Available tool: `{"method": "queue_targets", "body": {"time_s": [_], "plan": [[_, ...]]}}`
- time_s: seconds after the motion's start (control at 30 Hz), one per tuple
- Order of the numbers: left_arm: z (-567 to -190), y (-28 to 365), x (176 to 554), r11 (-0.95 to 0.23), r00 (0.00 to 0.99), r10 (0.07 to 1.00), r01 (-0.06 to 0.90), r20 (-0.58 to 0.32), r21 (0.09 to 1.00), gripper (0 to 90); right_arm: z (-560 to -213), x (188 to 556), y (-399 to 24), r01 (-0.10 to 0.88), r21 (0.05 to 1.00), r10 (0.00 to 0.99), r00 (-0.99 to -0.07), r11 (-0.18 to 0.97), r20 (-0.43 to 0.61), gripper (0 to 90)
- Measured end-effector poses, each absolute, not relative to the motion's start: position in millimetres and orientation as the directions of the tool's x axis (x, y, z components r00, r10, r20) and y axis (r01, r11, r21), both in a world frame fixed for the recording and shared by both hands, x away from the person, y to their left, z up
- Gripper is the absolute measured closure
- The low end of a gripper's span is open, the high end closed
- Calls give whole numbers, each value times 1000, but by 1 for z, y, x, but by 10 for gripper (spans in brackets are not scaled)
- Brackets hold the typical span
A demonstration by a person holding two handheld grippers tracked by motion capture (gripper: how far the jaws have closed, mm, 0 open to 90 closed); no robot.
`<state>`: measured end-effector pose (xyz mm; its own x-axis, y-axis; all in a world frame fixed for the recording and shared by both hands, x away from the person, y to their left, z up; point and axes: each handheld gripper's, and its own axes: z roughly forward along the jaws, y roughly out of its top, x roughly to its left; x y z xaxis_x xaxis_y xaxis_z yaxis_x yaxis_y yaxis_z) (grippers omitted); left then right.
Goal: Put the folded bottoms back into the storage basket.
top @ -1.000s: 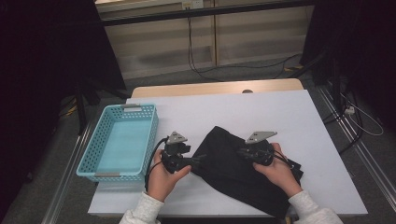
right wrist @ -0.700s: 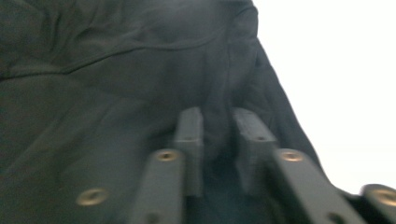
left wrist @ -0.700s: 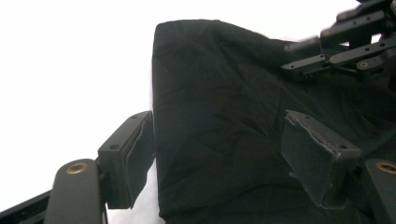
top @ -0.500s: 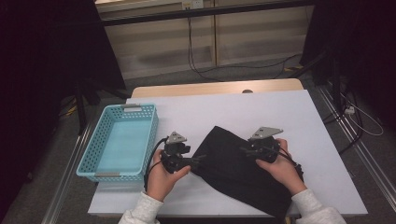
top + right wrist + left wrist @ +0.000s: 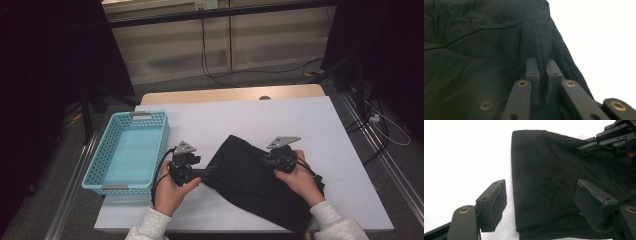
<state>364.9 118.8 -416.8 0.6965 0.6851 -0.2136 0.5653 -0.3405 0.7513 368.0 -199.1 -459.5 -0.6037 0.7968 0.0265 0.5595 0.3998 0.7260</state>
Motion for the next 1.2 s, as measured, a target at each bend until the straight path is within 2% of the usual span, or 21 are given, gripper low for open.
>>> {"method": "queue_targets", "body": {"time_s": [0.47, 0.83, 1.2], "plan": [[-415, 120, 368, -341, 705, 676, 557, -214, 757, 221, -433, 355, -211, 536, 768, 803, -594, 350, 48, 839], [-417, 108, 374, -384, 740, 653, 509, -164, 770, 170, -438, 343, -227, 564, 764, 821, -565, 312, 82, 839], [-420, 104, 381, -384, 734, 656, 526, -177, 759, 151, -436, 334, -236, 564, 770, 826, -556, 297, 89, 837]]}}
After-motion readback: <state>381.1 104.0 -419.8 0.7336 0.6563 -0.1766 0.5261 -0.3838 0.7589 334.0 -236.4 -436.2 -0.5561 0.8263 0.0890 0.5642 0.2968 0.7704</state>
